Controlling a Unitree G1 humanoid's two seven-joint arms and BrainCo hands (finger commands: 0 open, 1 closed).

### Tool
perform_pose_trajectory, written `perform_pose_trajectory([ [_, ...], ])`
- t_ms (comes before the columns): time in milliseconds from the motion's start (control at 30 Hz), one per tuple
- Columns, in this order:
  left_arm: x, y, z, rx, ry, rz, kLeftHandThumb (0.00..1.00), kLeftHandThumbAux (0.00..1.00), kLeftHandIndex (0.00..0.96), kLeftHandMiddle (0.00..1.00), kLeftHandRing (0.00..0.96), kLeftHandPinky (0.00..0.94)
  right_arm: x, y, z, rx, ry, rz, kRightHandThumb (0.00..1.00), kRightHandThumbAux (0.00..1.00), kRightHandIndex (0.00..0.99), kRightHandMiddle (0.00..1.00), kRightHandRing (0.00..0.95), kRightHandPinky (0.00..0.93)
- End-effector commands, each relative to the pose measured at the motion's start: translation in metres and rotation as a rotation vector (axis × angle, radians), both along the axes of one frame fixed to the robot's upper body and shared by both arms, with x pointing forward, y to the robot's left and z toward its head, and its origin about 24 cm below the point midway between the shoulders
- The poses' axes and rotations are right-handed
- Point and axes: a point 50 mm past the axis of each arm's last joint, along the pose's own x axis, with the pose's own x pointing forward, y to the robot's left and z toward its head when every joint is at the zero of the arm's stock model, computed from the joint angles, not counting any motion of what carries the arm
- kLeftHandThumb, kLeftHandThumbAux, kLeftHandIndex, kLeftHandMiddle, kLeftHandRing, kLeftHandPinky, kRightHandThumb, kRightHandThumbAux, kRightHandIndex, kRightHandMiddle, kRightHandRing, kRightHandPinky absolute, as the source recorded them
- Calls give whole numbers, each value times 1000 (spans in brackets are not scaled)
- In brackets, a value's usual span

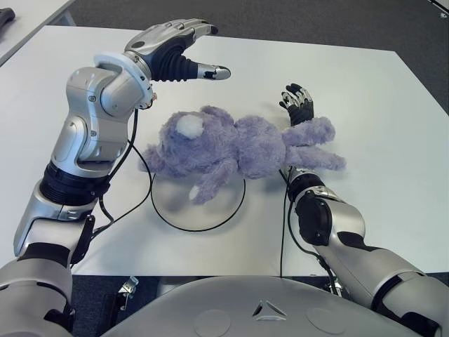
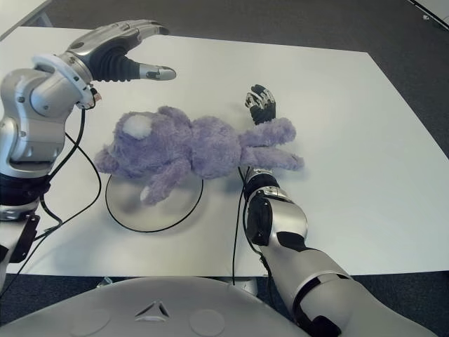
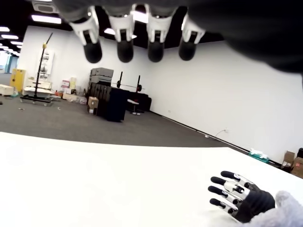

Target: Put the doll into the plate.

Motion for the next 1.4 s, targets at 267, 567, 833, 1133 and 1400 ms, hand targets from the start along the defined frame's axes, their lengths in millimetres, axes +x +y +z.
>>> perform_pose_trajectory([
  [267,-2,34,16,56,66,55,0,178,0,0,0,0,-73,1,-100,76,386,-32,443,826,255,261,274,319],
  [567,-1,66,19,39,96,128,0,234,0,0,0,0,-73,0,-100,91,382,-40,472,819,264,265,276,327],
  [833,0,106,8,-48,117,182,0,305,0,0,0,0,-73,-1,-100,89,382,-33,474,809,260,268,279,322],
  [1133,-10,132,4,-113,110,262,0,369,0,0,0,0,-72,-3,-100,84,386,-37,472,813,257,273,282,326],
  [1400,-13,142,-1,-156,109,325,0,390,0,0,0,0,-72,-4,-99,135,365,-54,455,818,267,265,290,333],
])
